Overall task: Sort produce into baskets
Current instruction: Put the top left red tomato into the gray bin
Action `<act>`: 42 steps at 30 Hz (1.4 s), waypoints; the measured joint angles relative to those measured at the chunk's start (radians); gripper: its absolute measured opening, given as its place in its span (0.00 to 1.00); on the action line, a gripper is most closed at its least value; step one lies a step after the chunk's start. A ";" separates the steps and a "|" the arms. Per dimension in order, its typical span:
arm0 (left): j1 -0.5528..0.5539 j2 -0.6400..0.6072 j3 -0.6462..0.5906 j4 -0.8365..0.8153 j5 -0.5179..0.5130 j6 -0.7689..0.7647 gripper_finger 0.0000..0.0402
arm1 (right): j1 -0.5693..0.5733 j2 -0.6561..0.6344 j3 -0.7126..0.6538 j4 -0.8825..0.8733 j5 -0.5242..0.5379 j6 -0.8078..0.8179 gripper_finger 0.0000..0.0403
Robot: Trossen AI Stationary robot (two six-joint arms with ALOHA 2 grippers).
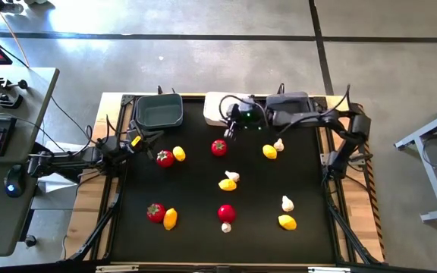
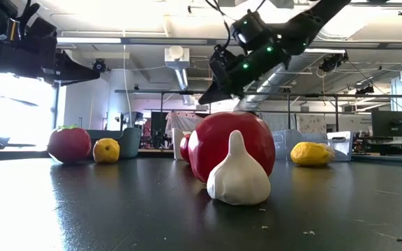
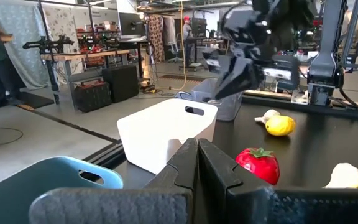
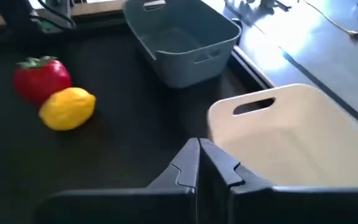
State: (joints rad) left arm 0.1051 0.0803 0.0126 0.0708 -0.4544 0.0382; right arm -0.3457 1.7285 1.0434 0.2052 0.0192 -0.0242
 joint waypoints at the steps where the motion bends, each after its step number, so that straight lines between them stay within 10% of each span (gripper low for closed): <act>1: 0.000 0.000 0.000 0.006 0.000 0.000 0.00 | 0.005 -0.005 -0.021 0.034 0.002 0.008 0.00; 26: 0.000 0.000 0.000 0.063 0.013 -0.127 0.00 | 0.068 -0.201 -0.535 0.525 0.000 0.113 0.00; 42: 0.011 0.314 0.212 -0.078 0.361 -0.251 0.00 | 0.067 -0.200 -0.536 0.518 0.041 0.097 0.00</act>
State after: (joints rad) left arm 0.1162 0.3940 0.2251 -0.0070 -0.0936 -0.2129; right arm -0.2783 1.5284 0.5072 0.7227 0.0597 0.0726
